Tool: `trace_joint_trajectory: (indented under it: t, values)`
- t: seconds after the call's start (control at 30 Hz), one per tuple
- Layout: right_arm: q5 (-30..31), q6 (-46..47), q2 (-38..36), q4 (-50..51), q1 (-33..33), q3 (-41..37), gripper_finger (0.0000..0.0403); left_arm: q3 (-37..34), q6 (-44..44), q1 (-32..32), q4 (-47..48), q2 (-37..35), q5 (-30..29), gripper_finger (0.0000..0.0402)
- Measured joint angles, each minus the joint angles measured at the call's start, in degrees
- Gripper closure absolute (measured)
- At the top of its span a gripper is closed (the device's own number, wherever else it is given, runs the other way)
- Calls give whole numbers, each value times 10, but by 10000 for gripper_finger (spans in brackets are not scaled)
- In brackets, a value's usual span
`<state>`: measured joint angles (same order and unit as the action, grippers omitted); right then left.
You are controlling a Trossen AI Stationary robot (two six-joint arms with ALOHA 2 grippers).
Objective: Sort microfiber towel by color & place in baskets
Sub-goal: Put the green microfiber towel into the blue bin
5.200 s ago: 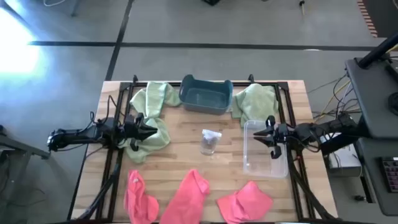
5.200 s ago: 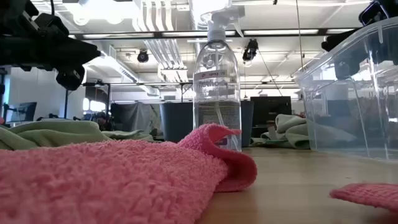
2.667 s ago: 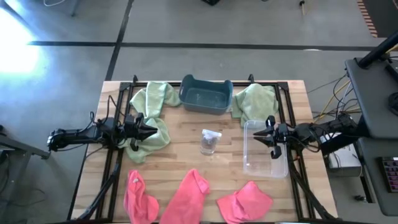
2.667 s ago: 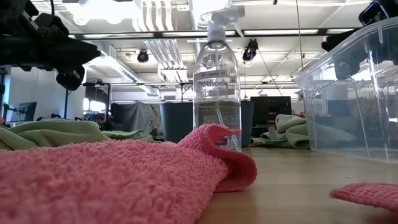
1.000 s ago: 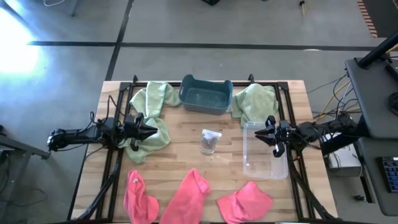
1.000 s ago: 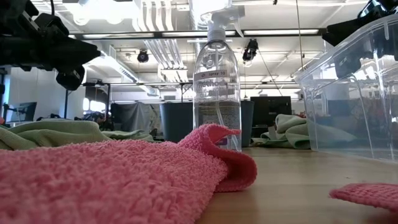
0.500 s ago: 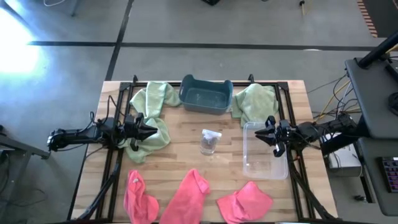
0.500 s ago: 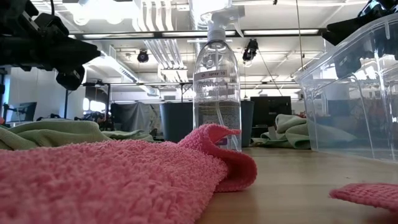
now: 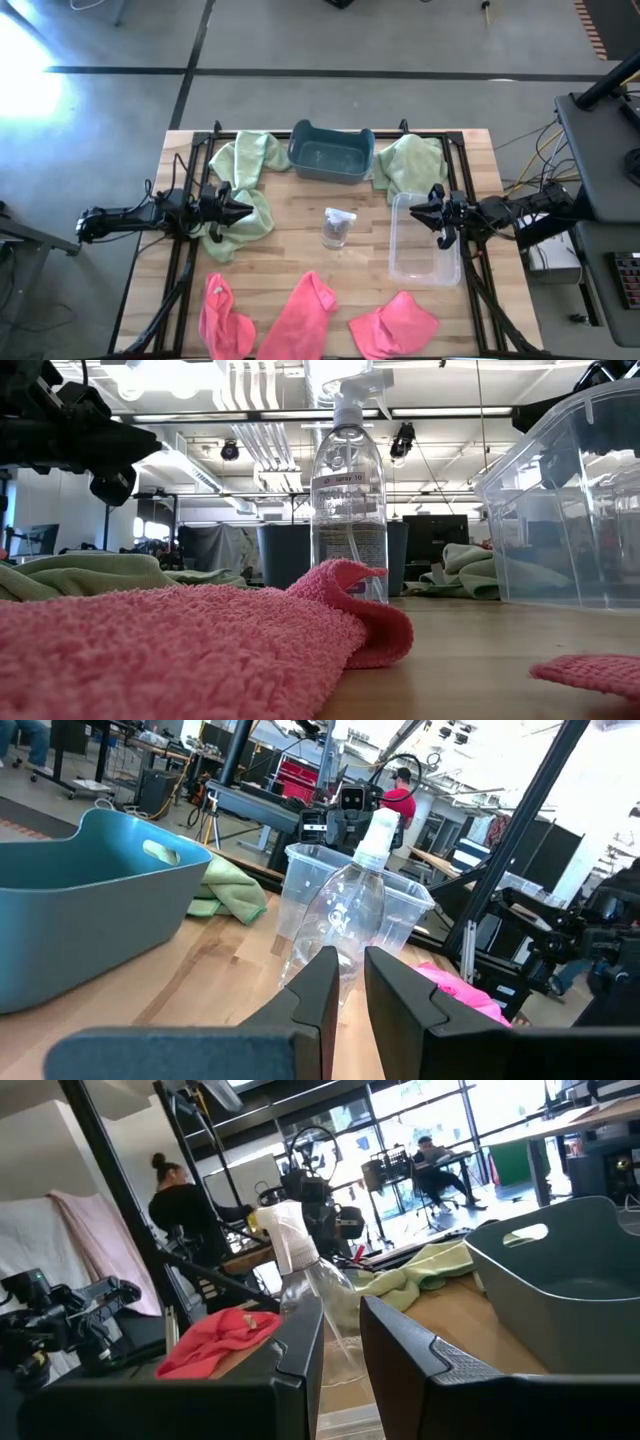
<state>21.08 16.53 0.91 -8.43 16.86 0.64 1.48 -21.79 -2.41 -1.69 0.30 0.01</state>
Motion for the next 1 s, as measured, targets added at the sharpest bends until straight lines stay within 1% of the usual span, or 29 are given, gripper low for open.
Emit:
trace_joint_trajectory:
  t: [0.43,0.7,0.87,1.0]
  values:
    - [1,10,0,-4,0,0,339,0,-18,0,-9,0,0,364]
    - [3,36,0,-48,0,0,339,0,-32,0,-103,0,0,364]
    - [34,88,0,-80,0,0,339,0,-32,0,-156,0,0,364]
    - [41,128,0,-103,0,0,339,0,-32,0,-186,0,0,364]
